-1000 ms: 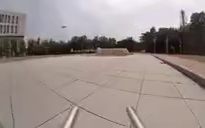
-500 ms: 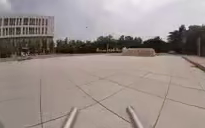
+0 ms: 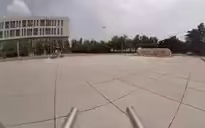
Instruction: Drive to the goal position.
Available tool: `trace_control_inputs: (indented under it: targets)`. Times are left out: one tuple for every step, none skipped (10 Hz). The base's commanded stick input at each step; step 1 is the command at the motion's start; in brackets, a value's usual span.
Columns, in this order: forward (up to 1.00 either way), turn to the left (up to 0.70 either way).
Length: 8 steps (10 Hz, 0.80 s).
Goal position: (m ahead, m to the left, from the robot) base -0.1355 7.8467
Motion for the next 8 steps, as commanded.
trace_control_inputs:
  targets:
    - [0.0, 0.7]
    - [0.0, 0.7]
    - [0.0, 0.7]
    - [0.0, 0.7]
    - [0.0, 0.7]
    - [0.0, 0.7]
    - [0.0, 0.7]
    - [0.0, 0.7]
